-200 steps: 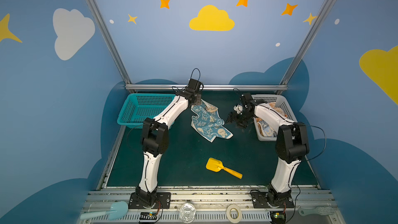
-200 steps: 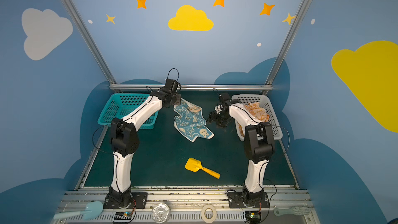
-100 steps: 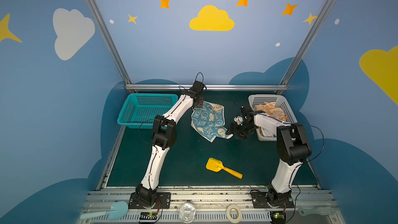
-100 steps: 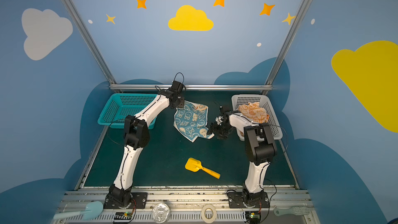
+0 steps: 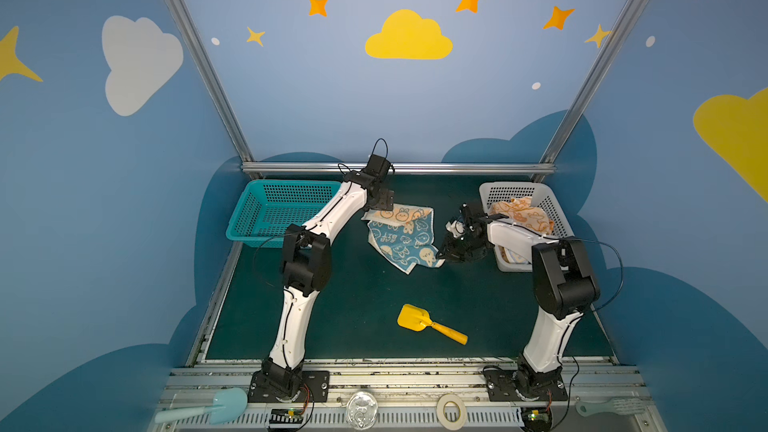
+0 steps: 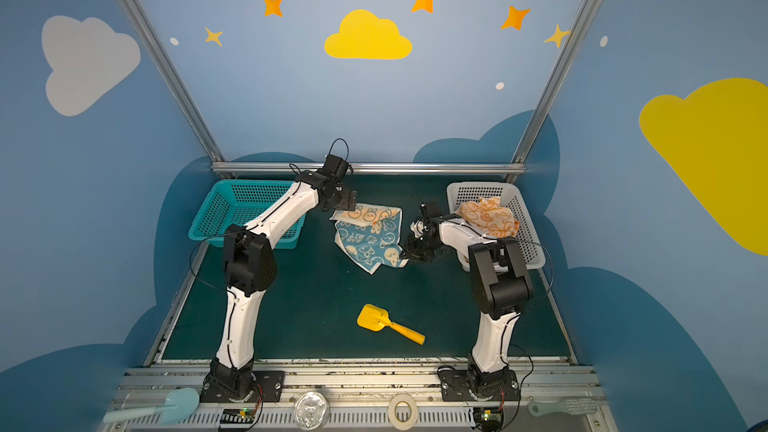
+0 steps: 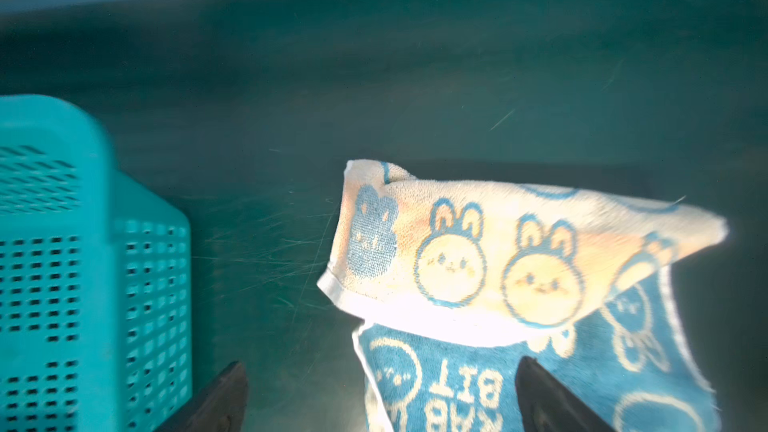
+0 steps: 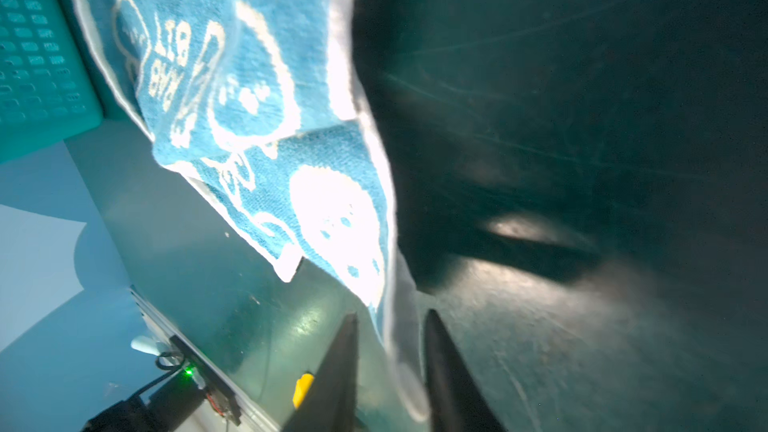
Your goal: Fold and stack the towels
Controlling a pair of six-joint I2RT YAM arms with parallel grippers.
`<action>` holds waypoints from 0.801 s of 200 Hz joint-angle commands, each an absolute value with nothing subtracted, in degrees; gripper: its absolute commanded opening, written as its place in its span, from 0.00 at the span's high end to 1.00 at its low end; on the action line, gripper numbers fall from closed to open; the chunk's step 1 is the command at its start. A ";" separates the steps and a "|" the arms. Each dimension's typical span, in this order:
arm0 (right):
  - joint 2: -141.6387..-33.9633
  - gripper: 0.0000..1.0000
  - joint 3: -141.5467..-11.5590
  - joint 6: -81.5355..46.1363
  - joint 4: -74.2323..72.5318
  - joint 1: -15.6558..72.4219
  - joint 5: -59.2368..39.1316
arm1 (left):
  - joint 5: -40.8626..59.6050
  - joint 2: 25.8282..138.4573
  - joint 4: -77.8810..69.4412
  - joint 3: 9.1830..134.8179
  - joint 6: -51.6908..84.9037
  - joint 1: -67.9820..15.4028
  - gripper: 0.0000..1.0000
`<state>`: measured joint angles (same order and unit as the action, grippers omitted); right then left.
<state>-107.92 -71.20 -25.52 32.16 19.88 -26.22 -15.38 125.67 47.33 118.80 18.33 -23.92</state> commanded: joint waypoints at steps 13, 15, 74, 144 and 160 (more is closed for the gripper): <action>-107.84 0.91 -71.73 -26.48 32.54 20.39 -26.58 | -13.54 116.92 46.50 109.43 19.77 -24.62 0.01; -107.80 0.91 -71.74 -26.57 32.57 20.39 -26.60 | -13.12 116.18 45.90 108.41 19.88 -24.72 0.01; -104.11 1.00 -72.07 -29.81 33.13 20.51 -27.32 | 1.07 104.95 31.68 82.24 21.56 -32.23 0.01; -101.99 1.00 -73.41 -31.64 34.21 19.70 -27.26 | 5.32 111.63 34.39 82.83 24.87 -38.97 0.09; -101.74 1.00 -73.10 -31.65 33.97 19.34 -27.57 | 5.14 112.85 34.56 83.27 25.60 -39.87 0.10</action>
<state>-103.85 -72.88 -31.14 32.88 20.08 -27.11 3.66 111.66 34.39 81.95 23.81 -39.13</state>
